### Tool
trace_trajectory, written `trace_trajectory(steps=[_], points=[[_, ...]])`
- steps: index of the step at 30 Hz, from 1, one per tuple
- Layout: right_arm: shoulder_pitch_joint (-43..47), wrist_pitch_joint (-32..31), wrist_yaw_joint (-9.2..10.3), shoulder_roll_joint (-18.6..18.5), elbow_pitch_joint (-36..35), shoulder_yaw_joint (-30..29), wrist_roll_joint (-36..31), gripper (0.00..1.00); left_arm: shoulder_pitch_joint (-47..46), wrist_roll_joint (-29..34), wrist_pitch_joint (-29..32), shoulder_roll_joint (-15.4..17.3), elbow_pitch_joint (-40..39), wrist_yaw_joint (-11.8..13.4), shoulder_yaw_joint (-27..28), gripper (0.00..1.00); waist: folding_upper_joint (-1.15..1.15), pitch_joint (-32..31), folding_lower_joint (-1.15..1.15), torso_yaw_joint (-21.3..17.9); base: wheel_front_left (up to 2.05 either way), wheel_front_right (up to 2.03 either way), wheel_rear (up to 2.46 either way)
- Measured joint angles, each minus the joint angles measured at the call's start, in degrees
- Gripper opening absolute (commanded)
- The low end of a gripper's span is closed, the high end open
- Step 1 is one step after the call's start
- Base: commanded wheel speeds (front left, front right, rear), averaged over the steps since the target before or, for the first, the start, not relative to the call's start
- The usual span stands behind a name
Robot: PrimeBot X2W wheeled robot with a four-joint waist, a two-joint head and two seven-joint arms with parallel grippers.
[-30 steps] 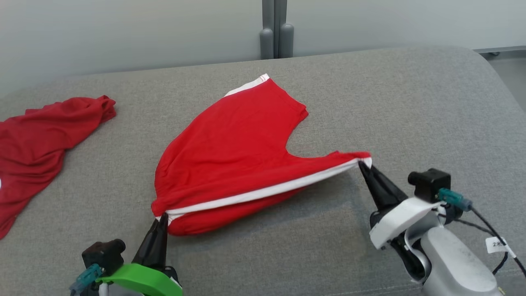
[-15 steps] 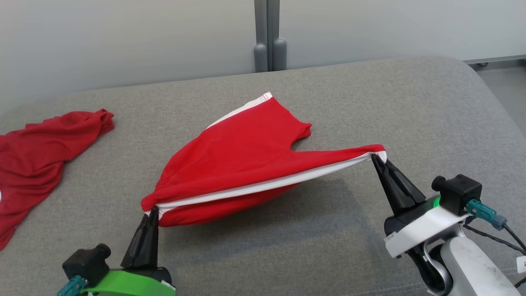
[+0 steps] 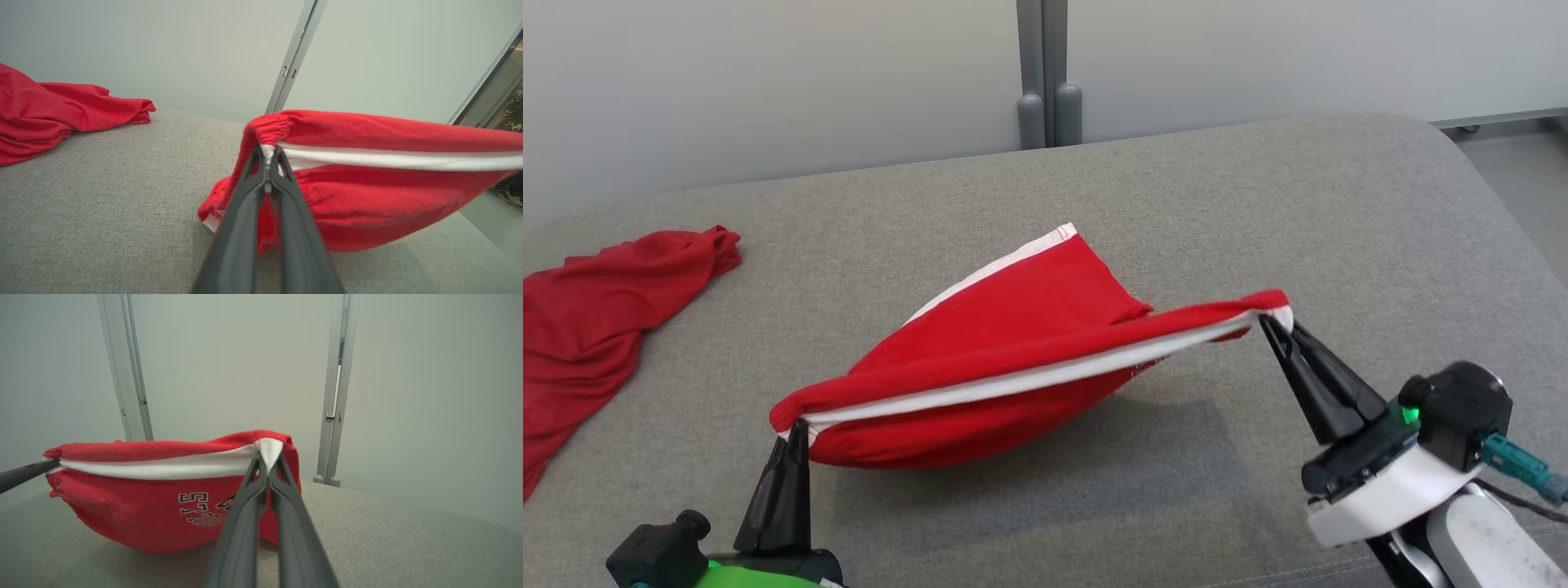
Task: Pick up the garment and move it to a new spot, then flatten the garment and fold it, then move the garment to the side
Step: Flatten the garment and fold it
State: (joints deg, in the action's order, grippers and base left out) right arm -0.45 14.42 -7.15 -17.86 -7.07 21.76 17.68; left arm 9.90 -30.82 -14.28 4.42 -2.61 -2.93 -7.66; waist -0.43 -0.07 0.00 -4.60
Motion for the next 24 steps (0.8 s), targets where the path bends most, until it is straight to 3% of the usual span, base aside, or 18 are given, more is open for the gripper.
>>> trace_trajectory(steps=[12, 24], points=[[4.85, -3.21, 0.01, -1.91, 6.46, -1.10, 2.67, 0.00, 1.90, 0.08, 2.22, -0.04, -0.25, -0.03, -4.86, 0.00, 0.00, 2.11, 0.00, 1.52, 0.00, 0.00, 0.00], [-10.79, -11.65, 0.00, -3.15, 15.34, -0.78, 5.68, 0.00, -7.12, -0.78, 6.81, -1.10, 4.30, 0.32, -7.27, 0.00, 0.00, 6.70, 0.00, 6.15, 0.00, 0.00, 0.00]])
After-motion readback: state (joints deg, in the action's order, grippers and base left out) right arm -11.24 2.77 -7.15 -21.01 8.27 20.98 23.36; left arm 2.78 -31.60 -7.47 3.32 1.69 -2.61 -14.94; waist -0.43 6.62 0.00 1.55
